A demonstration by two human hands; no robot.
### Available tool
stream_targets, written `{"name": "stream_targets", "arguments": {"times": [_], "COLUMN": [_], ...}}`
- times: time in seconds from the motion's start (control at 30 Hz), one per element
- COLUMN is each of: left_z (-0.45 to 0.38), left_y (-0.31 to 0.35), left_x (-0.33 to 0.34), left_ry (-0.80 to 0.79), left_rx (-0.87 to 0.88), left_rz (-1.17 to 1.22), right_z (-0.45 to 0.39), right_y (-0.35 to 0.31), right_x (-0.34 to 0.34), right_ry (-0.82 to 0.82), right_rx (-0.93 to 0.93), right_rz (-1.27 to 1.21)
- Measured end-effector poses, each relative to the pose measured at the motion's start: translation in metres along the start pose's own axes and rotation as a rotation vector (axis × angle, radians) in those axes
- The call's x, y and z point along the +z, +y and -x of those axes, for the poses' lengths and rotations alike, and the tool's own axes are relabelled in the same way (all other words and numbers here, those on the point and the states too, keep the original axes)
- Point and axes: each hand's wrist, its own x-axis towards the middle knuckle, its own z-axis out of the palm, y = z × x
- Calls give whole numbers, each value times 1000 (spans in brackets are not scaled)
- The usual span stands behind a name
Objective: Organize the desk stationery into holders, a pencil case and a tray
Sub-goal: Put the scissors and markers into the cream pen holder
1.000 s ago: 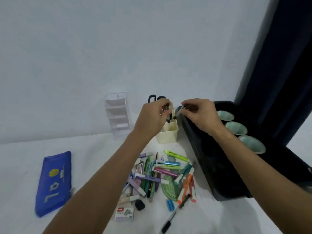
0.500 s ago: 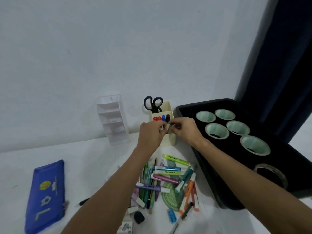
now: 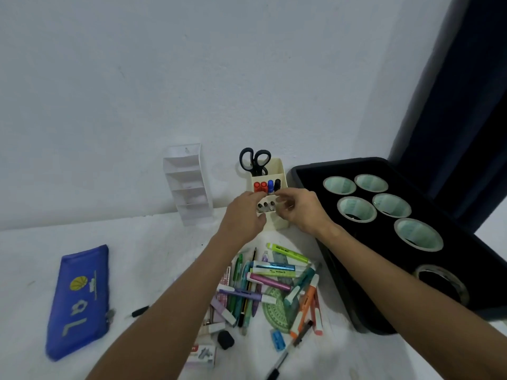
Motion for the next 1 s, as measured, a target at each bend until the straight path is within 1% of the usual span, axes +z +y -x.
{"name": "stream_targets", "arguments": {"times": [0.1, 0.17, 0.23, 0.3, 0.43, 0.57, 0.73, 0.8, 0.87, 1.0], "left_z": [15, 30, 46, 67, 105, 139, 170, 177, 182, 180], "left_y": [-2, -3, -7, -17, -49, -82, -114, -122, -126, -125], "left_x": [-12, -21, -29, -35, -49, -57, -63, -64, -63, -58], "left_ry": [54, 83, 81, 48, -87, -179, -210, -216, -226, -253], "left_rx": [4, -7, -34, -91, -202, -351, -509, -527, -528, -521], "left_rz": [27, 42, 49, 46, -65, -152, -234, -242, -222, -248], "right_z": [11, 23, 39, 59, 88, 110, 130, 135, 139, 146], "right_y": [-9, -22, -37, -49, -54, -48, -49, -48, -47, -41], "right_x": [-2, -3, -3, 1, 12, 23, 29, 30, 31, 33], "right_ry": [72, 56, -43, -212, -500, -732, -984, -1069, -1117, -1092], "right_rx": [-11, -41, -75, -113, -225, -207, -171, -121, -122, -201], "right_rz": [-26, -19, 18, 75, 205, 258, 375, 402, 430, 496]}}
